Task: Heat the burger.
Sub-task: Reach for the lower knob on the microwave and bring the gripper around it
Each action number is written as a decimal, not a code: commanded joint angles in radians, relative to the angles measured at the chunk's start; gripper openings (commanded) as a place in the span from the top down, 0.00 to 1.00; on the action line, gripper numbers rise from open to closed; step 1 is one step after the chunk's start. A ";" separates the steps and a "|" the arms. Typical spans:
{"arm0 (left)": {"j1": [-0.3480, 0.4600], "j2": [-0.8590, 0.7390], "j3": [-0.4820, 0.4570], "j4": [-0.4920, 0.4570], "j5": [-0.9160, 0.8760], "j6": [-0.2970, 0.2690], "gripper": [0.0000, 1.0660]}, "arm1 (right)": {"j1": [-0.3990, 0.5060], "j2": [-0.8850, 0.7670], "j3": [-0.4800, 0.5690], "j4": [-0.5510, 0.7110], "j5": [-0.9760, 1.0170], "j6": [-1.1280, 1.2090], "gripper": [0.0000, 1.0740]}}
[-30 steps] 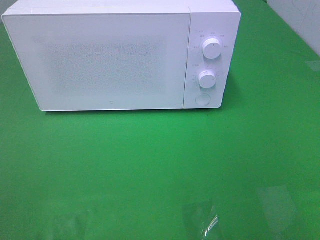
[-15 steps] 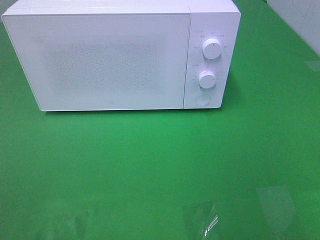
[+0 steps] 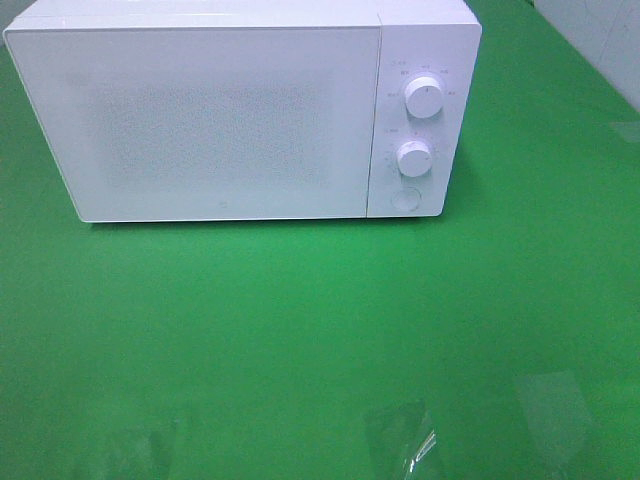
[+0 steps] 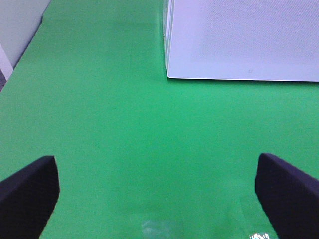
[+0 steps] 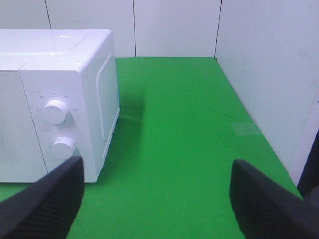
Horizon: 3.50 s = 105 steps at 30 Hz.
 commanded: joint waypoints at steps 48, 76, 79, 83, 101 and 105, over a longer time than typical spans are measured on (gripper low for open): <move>0.002 -0.022 0.000 -0.001 0.003 0.000 0.06 | 0.002 1.007 0.171 0.019 -1.292 0.000 0.29; 0.002 -0.022 0.000 -0.001 0.003 0.000 0.06 | 0.837 1.379 0.086 0.997 -1.629 -0.485 0.29; 0.002 -0.022 0.000 -0.001 0.003 0.000 0.06 | 0.869 1.379 0.043 1.039 -1.632 -0.551 0.29; 0.002 -0.022 0.000 -0.001 0.003 0.000 0.06 | 0.882 1.379 -0.003 1.059 -1.634 -0.591 0.29; 0.002 -0.022 0.000 -0.001 0.003 0.000 0.06 | 0.867 1.558 -0.128 1.023 -1.723 -0.520 0.29; 0.002 -0.022 0.000 -0.001 0.003 0.000 0.06 | 0.814 1.599 -0.183 0.977 -1.690 -0.503 0.29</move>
